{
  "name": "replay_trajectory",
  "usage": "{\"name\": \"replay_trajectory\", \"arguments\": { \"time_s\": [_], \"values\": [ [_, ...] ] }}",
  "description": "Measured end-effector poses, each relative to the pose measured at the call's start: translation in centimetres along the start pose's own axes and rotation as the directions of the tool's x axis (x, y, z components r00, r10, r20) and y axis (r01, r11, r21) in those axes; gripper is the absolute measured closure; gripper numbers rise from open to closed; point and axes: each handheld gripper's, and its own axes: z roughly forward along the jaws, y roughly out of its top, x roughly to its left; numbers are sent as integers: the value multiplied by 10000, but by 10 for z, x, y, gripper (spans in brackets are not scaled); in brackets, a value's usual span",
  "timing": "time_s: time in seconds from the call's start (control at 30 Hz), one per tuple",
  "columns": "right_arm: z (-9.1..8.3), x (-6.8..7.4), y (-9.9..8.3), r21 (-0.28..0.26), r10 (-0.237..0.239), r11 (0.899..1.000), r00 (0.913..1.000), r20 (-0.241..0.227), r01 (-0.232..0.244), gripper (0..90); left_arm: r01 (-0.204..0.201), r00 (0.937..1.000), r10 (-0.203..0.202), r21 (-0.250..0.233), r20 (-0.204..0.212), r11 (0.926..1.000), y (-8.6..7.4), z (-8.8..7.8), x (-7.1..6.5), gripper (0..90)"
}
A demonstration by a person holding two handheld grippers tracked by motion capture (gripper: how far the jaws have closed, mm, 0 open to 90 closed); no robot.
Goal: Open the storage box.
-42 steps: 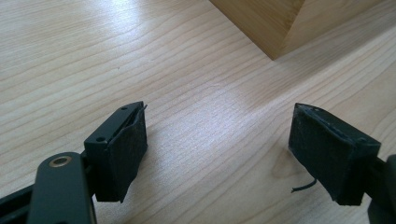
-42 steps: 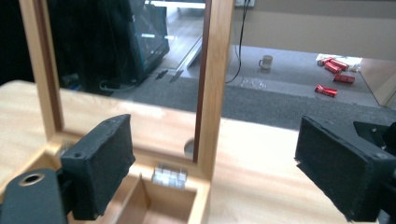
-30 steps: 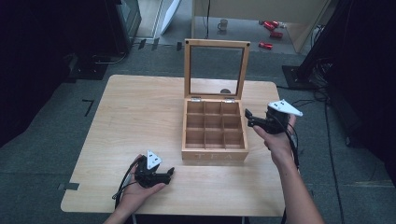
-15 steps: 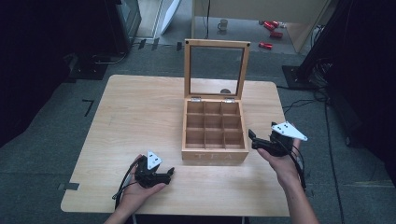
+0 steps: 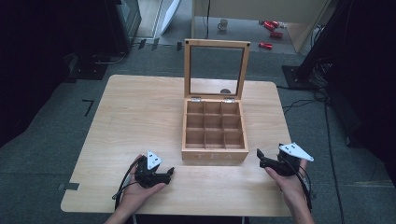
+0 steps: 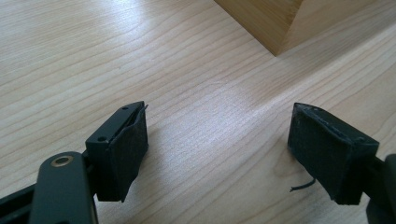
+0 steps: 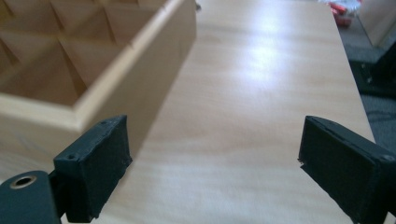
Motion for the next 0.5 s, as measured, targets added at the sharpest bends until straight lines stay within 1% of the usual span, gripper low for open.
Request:
{"name": "replay_trajectory", "arguments": {
  "time_s": [0.17, 0.2, 0.23, 0.4, 0.5],
  "values": [
    [-5, -9, -23, 472, 177, 9987, 9997, 138, -184, 92, 0, 10000, 0, 12, -6, 10000, 0, 0, 0, 209],
    [-5, -9, -23, 472, 177, 9987, 9997, 138, -184, 92, 0, 10000, 0, 12, -6, 10000, 0, 0, 0, 209],
    [-11, -13, -31, 659, 143, 9977, 9997, 190, -155, 92, 0, 10000, 0, 1, -7, 10000, 0, 0, 0, 209],
    [-21, -20, -44, 966, 220, 9950, 9993, 315, -250, 92, 4, 10000, -4, 9, -5, 10000, 0, 0, 0, 209],
    [-24, -25, -50, 1172, 239, 9927, 9987, 440, -289, 92, 20, 10000, -20, 9, -17, 10000, 0, 0, 0, 210]
  ]
}}
